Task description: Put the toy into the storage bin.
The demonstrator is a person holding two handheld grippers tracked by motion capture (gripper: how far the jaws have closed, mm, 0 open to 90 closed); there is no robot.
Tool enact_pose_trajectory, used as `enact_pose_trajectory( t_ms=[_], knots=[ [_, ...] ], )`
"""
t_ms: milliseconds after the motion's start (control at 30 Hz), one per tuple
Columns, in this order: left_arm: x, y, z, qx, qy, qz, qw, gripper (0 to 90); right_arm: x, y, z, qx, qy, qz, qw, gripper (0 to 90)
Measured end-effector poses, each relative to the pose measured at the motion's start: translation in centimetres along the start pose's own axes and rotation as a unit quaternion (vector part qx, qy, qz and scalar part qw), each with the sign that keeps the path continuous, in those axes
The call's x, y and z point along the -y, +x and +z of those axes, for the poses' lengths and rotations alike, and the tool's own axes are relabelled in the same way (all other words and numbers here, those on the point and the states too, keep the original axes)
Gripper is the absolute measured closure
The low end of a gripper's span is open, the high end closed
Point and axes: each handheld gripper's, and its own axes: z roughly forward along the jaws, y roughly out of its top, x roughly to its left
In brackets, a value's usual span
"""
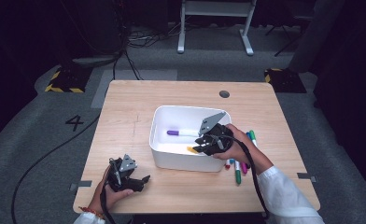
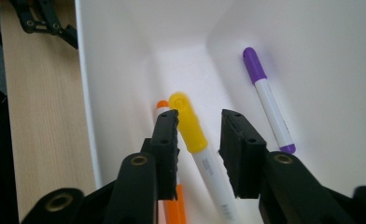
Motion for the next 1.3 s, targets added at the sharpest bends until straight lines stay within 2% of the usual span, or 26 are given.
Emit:
enact_pose_trajectory(
  t_ms=[167, 200, 300, 333, 433, 467, 500, 533, 567, 600, 633, 667, 700, 733, 800, 833, 867, 900, 967, 1000, 1033, 1100, 1133, 1267, 1300],
  knots=[
    [0.0, 0.0, 0.0, 0.000, 0.000, -0.001, 1.0000, 14.8, 0.1, -0.1, -0.3, 0.006, -0.016, 0.007, 0.9998, 63.4],
    [0.0, 0.0, 0.0, 0.000, 0.000, -0.002, 1.0000, 14.8, 0.3, -0.2, -0.6, 0.012, -0.031, 0.011, 0.9994, 63.3],
    [0.0, 0.0, 0.0, 0.000, 0.000, -0.002, 1.0000, 14.7, 0.4, -0.3, -1.1, 0.025, -0.042, 0.017, 0.9987, 61.5],
    [0.0, 0.0, 0.0, 0.000, 0.000, -0.001, 1.0000, 14.8, 0.6, -0.4, -1.7, 0.027, -0.059, 0.023, 0.9976, 59.0],
    [0.0, 0.0, 0.0, 0.000, 0.000, -0.001, 1.0000, 14.8, 0.8, -0.6, -2.5, 0.040, -0.072, 0.026, 0.9963, 57.9],
    [0.0, 0.0, 0.0, 0.000, -0.001, -0.001, 1.0000, 14.7, 1.1, -0.7, -3.3, 0.050, -0.088, 0.031, 0.9944, 55.6],
    [0.0, 0.0, 0.0, 0.000, -0.001, -0.001, 1.0000, 14.8, 1.1, -0.7, -3.3, 0.050, -0.088, 0.031, 0.9944, 55.6],
    [0.0, 0.0, 0.0, 0.000, 0.000, -0.002, 1.0000, 14.8, 1.5, -0.9, -4.3, 0.061, -0.105, 0.040, 0.9918, 53.5],
    [0.0, 0.0, 0.0, 0.000, 0.000, -0.002, 1.0000, 14.7, 1.5, -0.9, -4.3, 0.061, -0.105, 0.040, 0.9918, 53.5],
    [0.0, 0.0, 0.0, 0.000, 0.000, -0.002, 1.0000, 14.8, 2.1, -1.2, -5.3, 0.076, -0.121, 0.048, 0.9886, 52.4],
    [0.0, 0.0, 0.0, 0.000, 0.000, -0.002, 1.0000, 14.8, 2.1, -1.2, -5.3, 0.076, -0.121, 0.048, 0.9886, 52.4],
    [0.0, 0.0, 0.0, 0.000, 0.000, -0.002, 1.0000, 14.7, 2.8, -1.5, -6.4, 0.088, -0.132, 0.058, 0.9856, 51.4],
    [0.0, 0.0, 0.0, 0.000, 0.000, -0.002, 1.0000, 14.7, 2.8, -1.5, -6.4, 0.088, -0.132, 0.058, 0.9856, 51.4],
    [0.0, 0.0, 0.0, 0.000, 0.000, -0.002, 1.0000, 14.8, 3.6, -1.7, -7.4, 0.104, -0.139, 0.064, 0.9827, 51.2],
    [0.0, 0.0, 0.0, 0.001, 0.000, -0.002, 1.0000, 14.7, 4.5, -2.0, -8.4, 0.124, -0.143, 0.075, 0.9790, 50.9],
    [0.0, 0.0, 0.0, 0.001, 0.000, -0.002, 1.0000, 14.7, 4.5, -2.0, -8.4, 0.124, -0.143, 0.075, 0.9790, 50.9],
    [0.0, 0.0, 0.0, 0.000, 0.000, -0.002, 1.0000, 14.7, 5.5, -2.3, -9.2, 0.143, -0.148, 0.090, 0.9744, 50.6],
    [0.0, 0.0, 0.0, 0.000, 0.000, -0.002, 1.0000, 14.7, 5.5, -2.3, -9.2, 0.143, -0.148, 0.090, 0.9744, 50.6],
    [0.0, 0.0, 0.0, 0.001, 0.000, -0.002, 1.0000, 14.7, 6.8, -2.7, -9.9, 0.167, -0.148, 0.097, 0.9698, 50.6],
    [0.0, 0.0, 0.0, 0.000, 0.000, -0.003, 1.0000, 14.7, 8.4, -3.3, -10.5, 0.172, -0.151, 0.114, 0.9668, 50.6],
    [0.0, 0.0, 0.0, 0.000, 0.000, -0.003, 1.0000, 14.7, 8.4, -3.3, -10.5, 0.172, -0.151, 0.114, 0.9668, 50.6],
    [0.0, 0.0, 0.0, -0.003, -0.001, -0.003, 1.0000, 14.7, 10.0, -4.0, -10.7, 0.187, -0.144, 0.126, 0.9637, 50.6],
    [0.0, 0.0, 0.0, -0.002, 0.000, -0.003, 1.0000, 14.7, 11.5, -4.6, -10.4, 0.207, -0.128, 0.140, 0.9597, 51.1],
    [0.0, 0.0, 0.0, -0.002, 0.000, -0.003, 1.0000, 14.7, 14.5, -6.1, -9.1, 0.221, -0.101, 0.167, 0.9556, 53.6],
    [0.0, 0.0, 0.0, -0.002, 0.000, -0.003, 1.0000, 14.7, 14.5, -6.1, -9.1, 0.221, -0.101, 0.167, 0.9556, 53.6]
  ],
)
